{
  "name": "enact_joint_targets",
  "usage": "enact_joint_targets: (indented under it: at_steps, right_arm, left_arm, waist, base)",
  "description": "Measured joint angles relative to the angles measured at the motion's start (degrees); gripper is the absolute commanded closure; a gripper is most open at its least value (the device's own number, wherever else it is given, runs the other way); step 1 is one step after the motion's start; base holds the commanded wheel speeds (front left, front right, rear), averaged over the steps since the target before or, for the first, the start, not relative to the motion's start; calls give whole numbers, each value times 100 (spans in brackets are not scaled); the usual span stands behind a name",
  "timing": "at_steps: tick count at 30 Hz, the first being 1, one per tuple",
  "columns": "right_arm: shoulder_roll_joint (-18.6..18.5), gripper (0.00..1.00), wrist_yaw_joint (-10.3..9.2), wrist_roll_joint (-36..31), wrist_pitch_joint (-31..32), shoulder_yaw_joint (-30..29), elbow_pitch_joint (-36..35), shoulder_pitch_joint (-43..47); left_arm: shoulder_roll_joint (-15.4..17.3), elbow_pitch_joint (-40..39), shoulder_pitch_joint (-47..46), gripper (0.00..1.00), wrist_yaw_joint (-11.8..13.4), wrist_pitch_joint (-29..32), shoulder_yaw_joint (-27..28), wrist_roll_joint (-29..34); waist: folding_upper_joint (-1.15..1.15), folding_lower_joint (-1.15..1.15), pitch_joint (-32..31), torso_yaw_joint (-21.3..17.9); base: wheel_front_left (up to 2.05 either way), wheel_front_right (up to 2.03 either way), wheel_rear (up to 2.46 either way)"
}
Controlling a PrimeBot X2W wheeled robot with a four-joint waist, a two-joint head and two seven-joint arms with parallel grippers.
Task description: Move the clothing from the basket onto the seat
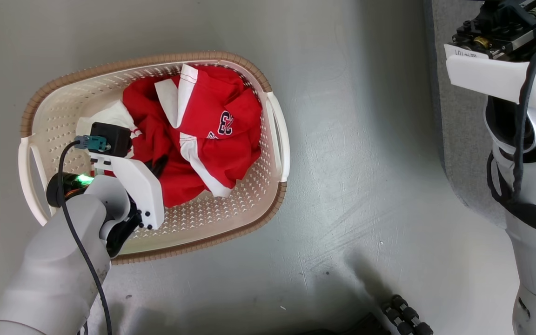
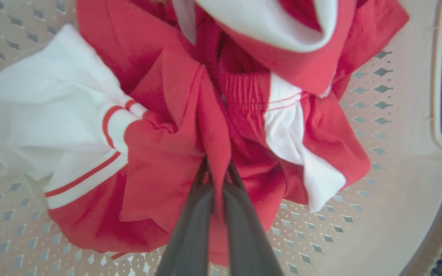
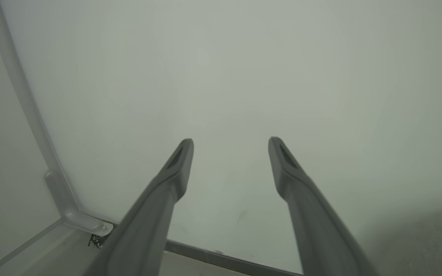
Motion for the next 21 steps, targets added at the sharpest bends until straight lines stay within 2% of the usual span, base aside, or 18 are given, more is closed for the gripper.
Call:
enact_joint_targets:
  at_steps: [21]
  right_arm:
    - [0,0,0,-131,-1,-57,258,-63]
  left_arm:
    - [129,-276,84,100,0,-621,-105,-142]
  waist:
    - [0,0,-587,149]
  base:
    - [0,0,0]
